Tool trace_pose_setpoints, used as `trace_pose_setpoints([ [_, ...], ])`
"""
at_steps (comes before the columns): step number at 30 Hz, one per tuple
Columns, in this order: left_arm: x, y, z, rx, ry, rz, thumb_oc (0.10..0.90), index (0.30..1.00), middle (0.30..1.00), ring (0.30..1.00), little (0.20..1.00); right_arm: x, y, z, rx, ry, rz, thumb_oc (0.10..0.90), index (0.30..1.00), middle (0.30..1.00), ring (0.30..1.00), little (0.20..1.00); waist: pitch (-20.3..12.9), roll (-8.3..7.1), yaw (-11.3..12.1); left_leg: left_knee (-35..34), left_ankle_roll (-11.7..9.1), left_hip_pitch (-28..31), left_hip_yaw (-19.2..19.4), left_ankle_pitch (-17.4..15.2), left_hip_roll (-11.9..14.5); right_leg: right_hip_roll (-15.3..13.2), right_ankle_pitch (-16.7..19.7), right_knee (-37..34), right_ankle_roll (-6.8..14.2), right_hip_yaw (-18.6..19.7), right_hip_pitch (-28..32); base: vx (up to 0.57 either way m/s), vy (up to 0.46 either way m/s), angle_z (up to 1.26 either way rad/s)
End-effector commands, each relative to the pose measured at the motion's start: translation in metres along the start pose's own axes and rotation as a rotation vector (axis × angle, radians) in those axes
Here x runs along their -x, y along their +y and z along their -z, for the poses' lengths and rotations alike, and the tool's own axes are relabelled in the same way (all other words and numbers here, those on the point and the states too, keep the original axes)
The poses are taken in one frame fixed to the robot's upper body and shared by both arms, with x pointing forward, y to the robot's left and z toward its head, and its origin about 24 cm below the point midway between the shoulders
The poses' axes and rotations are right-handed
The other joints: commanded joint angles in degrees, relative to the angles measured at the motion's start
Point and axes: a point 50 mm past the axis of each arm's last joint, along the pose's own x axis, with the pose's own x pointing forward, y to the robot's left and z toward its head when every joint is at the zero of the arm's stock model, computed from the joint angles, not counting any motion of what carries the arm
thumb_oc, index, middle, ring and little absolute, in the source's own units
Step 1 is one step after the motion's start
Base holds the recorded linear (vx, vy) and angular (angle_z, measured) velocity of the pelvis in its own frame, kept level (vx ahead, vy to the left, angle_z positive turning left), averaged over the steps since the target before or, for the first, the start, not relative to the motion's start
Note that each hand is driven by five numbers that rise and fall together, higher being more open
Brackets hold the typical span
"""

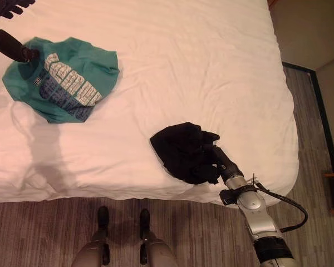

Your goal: Pick up bed clothes into laundry basket.

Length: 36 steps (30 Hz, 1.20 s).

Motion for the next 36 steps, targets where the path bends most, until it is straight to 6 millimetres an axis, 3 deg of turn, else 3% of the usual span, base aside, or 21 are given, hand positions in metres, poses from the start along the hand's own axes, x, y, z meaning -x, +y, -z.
trace_pose_setpoints([
  [1,-0.004,0.045,-0.030,0.095,-0.096,-0.193,0.800,0.900,0.900,0.900,0.900,0.071,0.011,0.093,0.109,0.516,-0.121,0.400,0.300,0.300,0.300,0.300,1.47,6.18,-1.73,2.52,-1.14,1.96,1.40,-3.40,4.29,-1.70,2.36,0.27,6.33,1.56,-0.02,0.00,0.000,0.00],
  [4,-0.010,0.007,-0.008,0.200,-0.034,-0.142,0.800,0.900,0.900,0.900,0.900,0.063,0.022,0.083,0.109,0.448,-0.166,0.400,0.300,0.300,0.300,0.300,2.00,4.23,-3.03,3.56,-1.13,0.49,1.41,-3.62,5.20,-1.04,2.55,0.69,6.05,2.03,-1.20,-0.03,-0.046,-0.06],
  [7,-0.014,-0.031,0.005,0.153,0.032,-0.026,0.800,0.900,0.900,0.900,0.900,0.062,0.031,0.083,0.130,0.449,-0.208,0.400,0.300,0.300,0.300,0.300,2.10,3.34,-3.47,2.99,-1.22,0.63,1.50,-3.45,5.48,-0.71,2.50,0.62,5.84,2.14,-1.56,0.00,-0.011,-0.02],
  [10,-0.016,-0.053,0.002,0.135,0.015,0.047,0.800,0.900,0.900,0.900,0.900,0.064,0.030,0.084,0.140,0.455,-0.204,0.400,0.300,0.300,0.300,0.300,2.25,3.29,-3.51,2.07,-1.24,1.60,1.63,-3.40,5.48,-0.49,2.10,0.61,5.68,2.41,-1.26,0.00,0.005,-0.01],
  [12,-0.017,-0.063,-0.015,0.106,-0.063,0.064,0.776,0.865,0.865,0.865,0.865,0.068,0.026,0.084,0.146,0.459,-0.192,0.400,0.300,0.300,0.300,0.300,2.83,3.91,-3.10,1.68,-1.20,2.42,1.46,-3.39,5.32,-0.50,1.62,0.74,5.40,2.25,-0.83,0.00,0.008,-0.07],
  [13,-0.014,-0.067,-0.031,0.096,-0.155,0.097,0.579,0.568,0.568,0.568,0.568,0.071,0.023,0.084,0.150,0.459,-0.182,0.400,0.300,0.300,0.300,0.300,3.34,4.57,-2.50,1.76,-1.21,2.47,1.12,-3.39,5.17,-0.70,1.38,0.86,5.32,1.83,-0.69,-0.01,0.000,-0.05],
  [14,-0.013,-0.068,-0.031,0.097,-0.154,0.097,0.400,0.300,0.300,0.300,0.300,0.071,0.023,0.084,0.151,0.460,-0.182,0.400,0.300,0.300,0.300,0.300,3.34,4.59,-2.53,1.78,-1.22,2.49,1.10,-3.40,5.18,-0.69,1.38,0.86,5.32,1.81,-0.66,0.00,0.000,0.00],
  [15,-0.009,-0.069,-0.046,0.134,-0.240,0.110,0.400,0.300,0.300,0.300,0.300,0.074,0.023,0.084,0.150,0.462,-0.179,0.400,0.300,0.300,0.300,0.300,3.75,5.31,-1.73,1.84,-1.20,2.33,0.54,-3.29,5.01,-0.88,1.12,0.84,5.17,1.29,-0.57,0.00,-0.017,0.03],
  [17,-0.005,-0.070,-0.051,0.153,-0.275,0.121,0.400,0.300,0.300,0.300,0.300,0.077,0.024,0.085,0.151,0.470,-0.181,0.400,0.300,0.300,0.300,0.300,3.94,5.63,-1.39,1.78,-1.21,2.34,0.26,-3.21,4.93,-0.96,1.01,0.82,5.13,1.04,-0.46,0.00,-0.028,0.04],
  [19,0.005,-0.073,-0.057,0.285,-0.350,0.106,0.400,0.300,0.300,0.300,0.300,0.080,0.027,0.089,0.141,0.484,-0.177,0.400,0.300,0.300,0.300,0.300,4.30,6.36,-0.24,1.53,-1.29,2.47,-0.41,-3.01,4.68,-1.25,0.78,0.74,5.07,0.28,-0.07,0.00,0.000,0.00],
  [20,0.014,-0.079,-0.046,0.534,-0.353,0.073,0.400,0.300,0.300,0.300,0.300,0.080,0.030,0.090,0.130,0.490,-0.169,0.400,0.300,0.300,0.300,0.300,4.65,6.70,0.47,1.44,-1.32,2.91,-0.73,-3.12,4.57,-1.31,0.51,0.78,4.99,0.08,0.39,0.00,0.000,0.00],
  [23,0.045,-0.103,-0.038,1.012,-0.415,0.091,0.400,0.300,0.300,0.300,0.300,0.087,0.034,0.094,0.103,0.504,-0.137,0.400,0.300,0.300,0.300,0.300,4.82,7.55,1.45,1.35,-1.26,3.00,-1.38,-2.97,4.17,-1.61,0.33,0.75,4.54,-0.11,0.72,0.00,-0.017,0.00],
  [24,0.074,-0.112,-0.027,1.128,-0.432,0.051,0.400,0.300,0.300,0.300,0.300,0.095,0.034,0.096,0.083,0.513,-0.098,0.400,0.300,0.300,0.300,0.300,5.18,7.69,2.53,1.21,-1.21,3.19,-1.88,-3.01,3.88,-1.76,0.00,0.73,4.25,-0.29,0.94,0.01,-0.038,0.02],
  [25,0.076,-0.112,-0.025,1.130,-0.427,0.048,0.400,0.300,0.300,0.300,0.300,0.096,0.034,0.096,0.088,0.515,-0.102,0.400,0.300,0.300,0.300,0.300,4.99,7.81,2.25,1.18,-1.21,3.18,-1.89,-3.01,3.89,-1.75,-0.01,0.73,4.24,-0.30,0.93,0.03,-0.046,0.03],
  [27,0.108,-0.133,0.007,1.323,-0.336,-0.064,0.400,0.300,0.300,0.300,0.300,0.103,0.032,0.099,0.057,0.528,-0.048,0.400,0.300,0.300,0.300,0.300,5.14,7.75,3.28,0.91,-1.25,3.76,-2.23,-3.28,3.74,-1.74,-0.65,0.63,3.87,-0.37,1.48,0.02,-0.036,-0.01],
  [28,0.109,-0.133,0.007,1.324,-0.334,-0.066,0.400,0.300,0.300,0.300,0.300,0.103,0.032,0.098,0.059,0.528,-0.050,0.400,0.300,0.300,0.300,0.300,4.89,7.77,3.08,0.85,-1.25,3.49,-2.26,-3.05,3.71,-1.77,-0.49,0.59,3.86,-0.39,1.22,0.00,0.000,0.00],
  [29,0.123,-0.142,0.023,1.370,-0.272,-0.127,0.400,0.300,0.300,0.300,0.300,0.104,0.029,0.097,0.053,0.523,-0.023,0.400,0.300,0.300,0.300,0.300,5.03,7.82,3.63,0.75,-1.29,3.91,-2.29,-3.31,3.60,-1.75,-0.82,0.54,3.69,-0.33,1.63,0.02,-0.029,0.22],
  [30,0.156,-0.156,0.052,1.419,-0.139,-0.233,0.400,0.300,0.300,0.300,0.300,0.106,0.021,0.091,0.060,0.497,0.021,0.400,0.300,0.300,0.300,0.300,4.50,8.03,4.15,0.51,-1.32,4.05,-2.40,-3.13,3.33,-1.86,-0.97,0.35,3.40,-0.30,1.77,0.05,-0.041,0.26],
  [31,0.172,-0.164,0.065,1.427,-0.063,-0.278,0.400,0.300,0.300,0.300,0.300,0.106,0.014,0.086,0.077,0.478,0.041,0.400,0.300,0.300,0.300,0.300,4.45,8.20,4.67,0.53,-1.26,4.63,-2.46,-3.45,3.24,-1.83,-1.30,0.38,3.27,-0.29,2.32,0.03,-0.034,0.20],
  [33,0.193,-0.172,0.082,1.442,0.036,-0.320,0.400,0.300,0.300,0.300,0.300,0.100,-0.004,0.075,0.120,0.437,0.087,0.400,0.300,0.300,0.300,0.300,3.65,8.53,5.25,0.25,-1.16,4.91,-2.42,-3.31,3.02,-1.89,-1.20,0.22,3.09,-0.10,2.71,0.00,0.000,0.00],
  [36,0.212,-0.166,0.094,1.402,0.076,-0.388,0.400,0.300,0.300,0.300,0.300,0.087,-0.032,0.048,0.174,0.321,0.166,0.400,0.300,0.300,0.300,0.300,2.30,9.38,6.00,0.00,-1.07,5.86,-2.35,-3.56,2.87,-1.98,-1.52,0.15,2.88,0.07,3.63,0.01,-0.005,-0.02],
])
